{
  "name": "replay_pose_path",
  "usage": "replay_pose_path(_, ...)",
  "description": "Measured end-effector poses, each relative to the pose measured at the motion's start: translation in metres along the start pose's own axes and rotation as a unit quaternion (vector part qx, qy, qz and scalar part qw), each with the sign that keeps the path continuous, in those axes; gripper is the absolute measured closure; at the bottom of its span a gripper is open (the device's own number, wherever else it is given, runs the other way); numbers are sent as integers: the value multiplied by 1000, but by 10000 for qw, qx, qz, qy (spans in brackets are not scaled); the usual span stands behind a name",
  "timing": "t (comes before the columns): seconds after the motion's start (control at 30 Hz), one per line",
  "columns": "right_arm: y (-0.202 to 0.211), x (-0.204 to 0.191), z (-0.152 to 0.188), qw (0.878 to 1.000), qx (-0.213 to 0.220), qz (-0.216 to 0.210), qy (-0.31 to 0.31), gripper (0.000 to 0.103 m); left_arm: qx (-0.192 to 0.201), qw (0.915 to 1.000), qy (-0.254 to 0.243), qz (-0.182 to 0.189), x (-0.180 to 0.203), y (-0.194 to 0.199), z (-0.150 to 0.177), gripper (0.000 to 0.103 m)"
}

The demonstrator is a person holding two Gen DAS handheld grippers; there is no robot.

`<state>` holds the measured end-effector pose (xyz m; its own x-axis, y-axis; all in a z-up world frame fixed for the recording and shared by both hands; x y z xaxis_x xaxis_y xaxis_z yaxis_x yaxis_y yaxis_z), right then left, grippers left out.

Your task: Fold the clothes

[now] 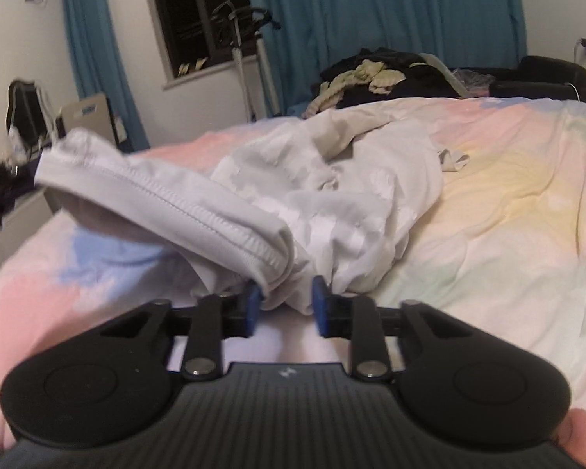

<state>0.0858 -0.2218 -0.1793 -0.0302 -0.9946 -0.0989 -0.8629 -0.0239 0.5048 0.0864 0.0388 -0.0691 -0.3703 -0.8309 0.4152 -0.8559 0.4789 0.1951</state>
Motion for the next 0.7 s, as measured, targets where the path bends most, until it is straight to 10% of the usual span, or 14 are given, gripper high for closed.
replay_pose_path(0.23,-5,1,-4,10000,-27,27,-13,96,-315,9983,-28,-490,-13,-7,13,94)
replay_pose_path(0.3,-7,1,-6,10000,-14,45,1,96,-556,9953,-76,-783,-23,-12,21,83)
replay_pose_path(0.37,-8,2,-7,10000,0,62,15,96,-794,9909,-125,-1078,-32,-17,30,39)
replay_pose_path(0.6,-19,6,-8,9999,-64,85,-43,96,-1073,9780,-444,-1735,-56,-34,51,1)
replay_pose_path(0.7,-20,5,-7,9999,-80,77,-5,96,-1021,9777,-333,-1804,-65,-36,57,0)
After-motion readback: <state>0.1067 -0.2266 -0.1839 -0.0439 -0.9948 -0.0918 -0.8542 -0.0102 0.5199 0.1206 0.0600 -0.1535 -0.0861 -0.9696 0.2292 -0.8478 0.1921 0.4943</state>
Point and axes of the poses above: each gripper's, at about its wrist camera, not at the fingertips, and y roughly against the way its jaws point, x to its right, z to its underside, the point moved 7 cm from there along -y, roughly the way its jaws point, and after that the axes turned 15 degrees about z, right-handed, at the moved point
